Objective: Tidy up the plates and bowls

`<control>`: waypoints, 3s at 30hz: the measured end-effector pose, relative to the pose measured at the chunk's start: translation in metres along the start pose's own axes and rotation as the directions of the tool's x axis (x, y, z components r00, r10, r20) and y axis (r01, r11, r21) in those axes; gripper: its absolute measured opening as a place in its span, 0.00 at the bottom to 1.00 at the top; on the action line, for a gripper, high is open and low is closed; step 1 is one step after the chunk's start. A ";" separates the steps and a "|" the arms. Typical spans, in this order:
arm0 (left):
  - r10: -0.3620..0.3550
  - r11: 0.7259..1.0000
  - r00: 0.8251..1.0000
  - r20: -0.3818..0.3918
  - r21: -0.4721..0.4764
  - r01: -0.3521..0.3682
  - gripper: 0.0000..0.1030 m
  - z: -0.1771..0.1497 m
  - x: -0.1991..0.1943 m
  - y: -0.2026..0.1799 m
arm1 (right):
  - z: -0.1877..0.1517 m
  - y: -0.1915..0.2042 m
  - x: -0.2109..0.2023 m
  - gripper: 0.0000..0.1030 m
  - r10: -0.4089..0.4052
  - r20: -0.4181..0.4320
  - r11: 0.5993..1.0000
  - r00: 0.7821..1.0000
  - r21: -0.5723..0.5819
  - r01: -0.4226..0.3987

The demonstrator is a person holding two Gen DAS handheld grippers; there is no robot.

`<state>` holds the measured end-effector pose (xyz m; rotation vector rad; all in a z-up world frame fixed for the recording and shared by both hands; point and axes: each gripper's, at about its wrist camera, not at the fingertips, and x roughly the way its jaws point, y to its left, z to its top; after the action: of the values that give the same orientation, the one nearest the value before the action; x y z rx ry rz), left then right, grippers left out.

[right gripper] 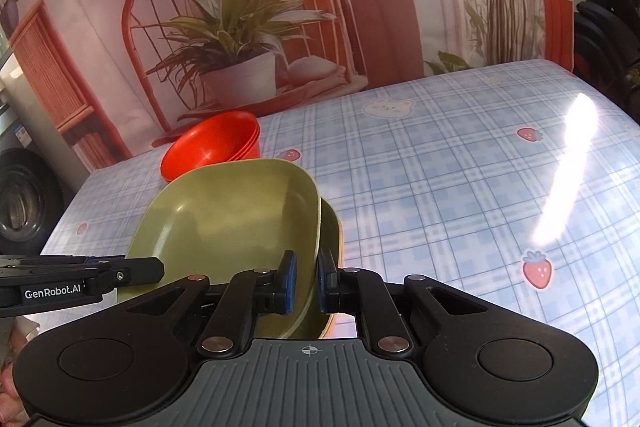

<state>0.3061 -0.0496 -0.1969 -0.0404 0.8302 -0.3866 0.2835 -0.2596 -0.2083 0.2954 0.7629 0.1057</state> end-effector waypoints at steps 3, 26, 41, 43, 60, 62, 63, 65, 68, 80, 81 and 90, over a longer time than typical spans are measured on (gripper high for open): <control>-0.002 1.000 1.000 -0.013 0.003 0.003 0.15 -0.004 0.005 0.000 | -0.004 -0.001 0.001 0.09 0.004 0.000 1.000 1.000 -0.001 -0.004; 0.014 1.000 1.000 0.001 0.012 -0.014 0.16 -0.003 0.010 -0.001 | -0.006 -0.001 -0.015 0.12 -0.026 0.035 1.000 0.999 -0.006 0.026; -0.016 1.000 0.993 0.113 0.008 0.015 0.16 0.024 -0.031 0.023 | 0.029 0.001 -0.025 0.27 0.045 0.073 0.999 0.996 -0.029 -0.043; -0.004 1.000 0.992 0.127 0.017 0.001 0.16 0.032 -0.037 0.029 | 0.037 0.006 -0.023 0.28 0.058 0.078 0.997 0.995 -0.047 -0.054; 0.023 0.994 0.990 0.138 -0.107 -0.008 0.25 0.078 0.015 0.076 | 0.106 0.052 0.063 0.29 0.092 -0.003 0.992 0.996 -0.091 -0.091; 0.026 0.993 0.991 0.132 -0.114 -0.011 0.27 0.081 0.025 0.076 | 0.110 0.051 0.076 0.30 0.089 -0.022 0.994 0.996 -0.062 -0.091; 0.024 0.993 0.991 0.128 -0.117 -0.009 0.27 0.082 0.030 0.077 | 0.112 0.050 0.083 0.30 0.091 -0.036 0.995 0.995 -0.047 -0.092; 0.021 0.993 0.993 0.120 -0.120 -0.007 0.27 0.084 0.039 0.077 | 0.113 0.049 0.094 0.30 0.088 -0.057 0.996 0.994 -0.027 -0.090; 0.021 0.992 0.994 0.103 -0.124 -0.008 0.27 0.084 0.051 0.079 | 0.113 0.050 0.109 0.29 0.087 -0.087 0.996 0.992 -0.004 -0.088; -0.003 0.993 0.996 0.087 -0.117 0.013 0.18 0.076 0.068 0.083 | 0.108 0.051 0.131 0.13 0.054 -0.145 0.998 0.988 0.037 -0.049; 0.002 0.993 0.996 0.085 -0.115 0.008 0.17 0.076 0.067 0.082 | 0.107 0.052 0.130 0.12 0.050 -0.145 0.999 0.988 0.029 -0.046; 0.039 0.996 0.995 0.088 -0.078 -0.033 0.17 0.076 0.044 0.073 | 0.106 0.056 0.109 0.12 0.081 -0.131 0.996 0.988 0.046 -0.075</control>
<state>0.4117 -0.0062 -0.1903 -0.1134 0.7564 -0.3166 0.4364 -0.2080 -0.1913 0.3597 0.8869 0.1852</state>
